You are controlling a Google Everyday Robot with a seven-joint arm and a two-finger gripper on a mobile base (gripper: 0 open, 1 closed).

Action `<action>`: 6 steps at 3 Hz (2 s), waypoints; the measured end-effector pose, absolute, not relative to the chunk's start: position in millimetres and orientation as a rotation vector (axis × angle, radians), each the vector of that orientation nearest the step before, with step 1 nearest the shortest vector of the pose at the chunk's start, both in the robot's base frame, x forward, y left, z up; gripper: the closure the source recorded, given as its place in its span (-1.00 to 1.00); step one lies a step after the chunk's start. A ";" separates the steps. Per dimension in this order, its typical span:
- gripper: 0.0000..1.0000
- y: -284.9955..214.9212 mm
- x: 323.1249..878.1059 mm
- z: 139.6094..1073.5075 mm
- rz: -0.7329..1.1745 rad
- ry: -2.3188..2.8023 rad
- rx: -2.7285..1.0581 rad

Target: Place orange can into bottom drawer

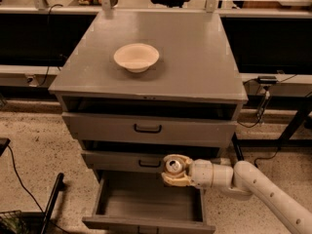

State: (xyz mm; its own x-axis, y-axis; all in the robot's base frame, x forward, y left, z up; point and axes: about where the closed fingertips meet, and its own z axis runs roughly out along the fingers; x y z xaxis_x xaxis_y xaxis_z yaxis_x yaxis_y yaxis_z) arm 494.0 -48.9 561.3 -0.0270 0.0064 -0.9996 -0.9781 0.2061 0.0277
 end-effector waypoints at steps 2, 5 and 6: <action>1.00 -62.8 477.9 385.1 0.971 1.480 -1.246; 1.00 -66.2 476.2 320.3 1.004 1.545 -1.244; 1.00 -30.2 482.6 284.2 1.097 1.498 -1.236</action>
Offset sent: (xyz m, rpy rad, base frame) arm -0.0351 -0.0429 -0.2940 -0.4360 0.0317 0.0814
